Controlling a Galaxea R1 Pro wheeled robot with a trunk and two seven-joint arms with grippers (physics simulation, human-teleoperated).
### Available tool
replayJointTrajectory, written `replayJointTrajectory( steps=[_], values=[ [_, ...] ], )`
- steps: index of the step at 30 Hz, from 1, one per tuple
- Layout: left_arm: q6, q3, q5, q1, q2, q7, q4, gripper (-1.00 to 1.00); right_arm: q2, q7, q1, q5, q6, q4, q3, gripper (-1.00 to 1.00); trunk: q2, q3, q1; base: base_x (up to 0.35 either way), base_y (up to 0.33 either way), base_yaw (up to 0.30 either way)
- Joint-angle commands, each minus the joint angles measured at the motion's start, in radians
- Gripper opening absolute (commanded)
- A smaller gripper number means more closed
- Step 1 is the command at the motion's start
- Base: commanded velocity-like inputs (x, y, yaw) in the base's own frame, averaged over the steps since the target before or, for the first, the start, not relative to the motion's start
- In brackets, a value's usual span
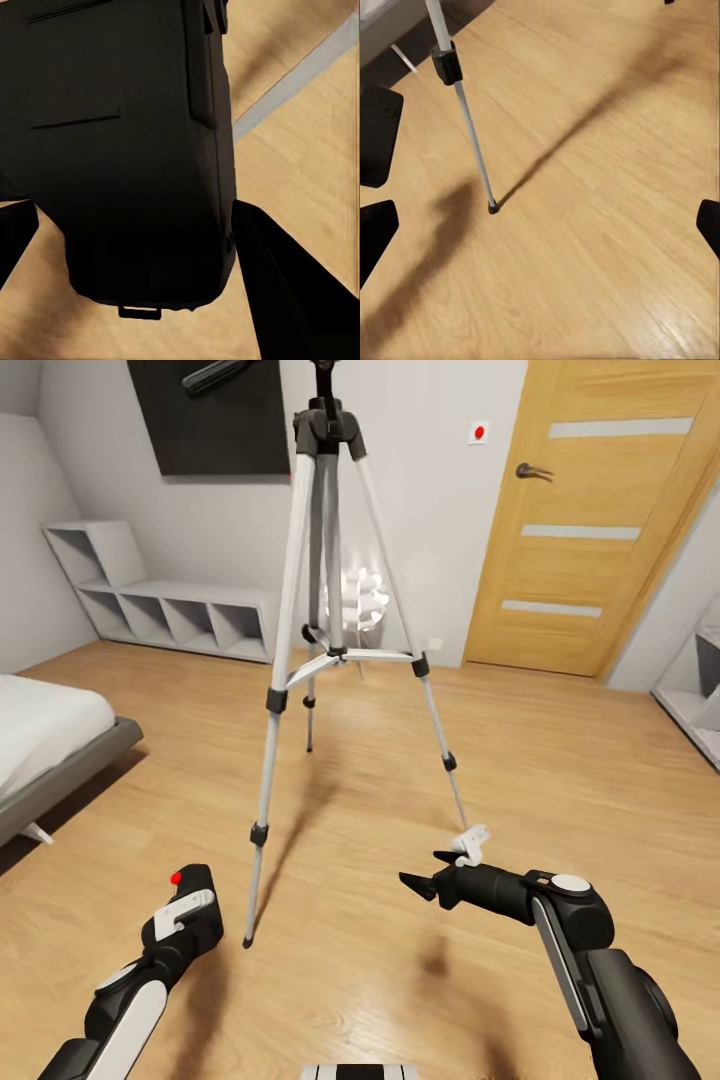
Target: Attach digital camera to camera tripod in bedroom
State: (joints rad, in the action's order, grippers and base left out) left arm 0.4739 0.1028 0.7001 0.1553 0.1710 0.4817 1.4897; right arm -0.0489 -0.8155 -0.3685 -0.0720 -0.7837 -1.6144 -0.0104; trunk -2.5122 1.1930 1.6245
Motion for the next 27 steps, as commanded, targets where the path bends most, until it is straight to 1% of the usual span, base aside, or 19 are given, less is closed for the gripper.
replayJointTrajectory(
  steps=[1,6,16,21,22,25,26,27],
  values=[
    [0.001,0.002,0.008,0.000,0.001,0.007,0.001,-1.00,0.000,-0.007,-0.001,-0.008,-0.003,-0.001,0.000,1.00,0.000,0.001,0.000,-0.009,0.000,-0.265],
    [0.001,0.003,0.008,-0.001,0.001,0.006,-0.001,-1.00,0.001,-0.007,-0.001,-0.008,-0.004,-0.001,0.000,1.00,0.000,0.001,0.000,-0.107,-0.051,-0.265],
    [0.000,0.004,0.009,-0.002,0.001,0.006,0.001,-1.00,0.001,-0.007,-0.003,-0.008,-0.005,-0.001,0.000,1.00,0.000,0.001,0.000,-0.232,-0.142,-0.265],
    [0.000,0.005,0.009,-0.002,0.001,0.004,0.007,-1.00,0.001,-0.006,-0.007,-0.008,-0.007,-0.001,0.000,1.00,0.000,0.001,0.000,-0.075,-0.046,-0.265],
    [0.000,0.006,0.010,-0.002,0.001,0.003,0.008,-1.00,0.001,-0.006,-0.007,-0.008,-0.007,-0.001,0.000,1.00,0.000,-0.003,-0.001,-0.025,-0.015,-0.265],
    [0.000,0.021,0.010,-0.002,0.001,0.002,0.009,-1.00,0.001,-0.006,-0.007,-0.008,-0.007,-0.001,0.000,1.00,0.001,-0.015,-0.002,-0.016,-0.010,-0.265],
    [0.000,0.037,0.010,-0.002,0.001,0.002,0.009,-1.00,0.000,-0.006,-0.007,-0.008,-0.008,-0.001,0.000,1.00,0.001,-0.018,-0.002,-0.008,-0.005,-0.265],
    [0.001,0.044,0.010,-0.002,0.001,0.002,0.009,-1.00,0.000,-0.006,-0.007,-0.008,-0.008,-0.001,0.000,1.00,0.001,-0.022,-0.003,-0.007,-0.004,-0.265]
  ],
)
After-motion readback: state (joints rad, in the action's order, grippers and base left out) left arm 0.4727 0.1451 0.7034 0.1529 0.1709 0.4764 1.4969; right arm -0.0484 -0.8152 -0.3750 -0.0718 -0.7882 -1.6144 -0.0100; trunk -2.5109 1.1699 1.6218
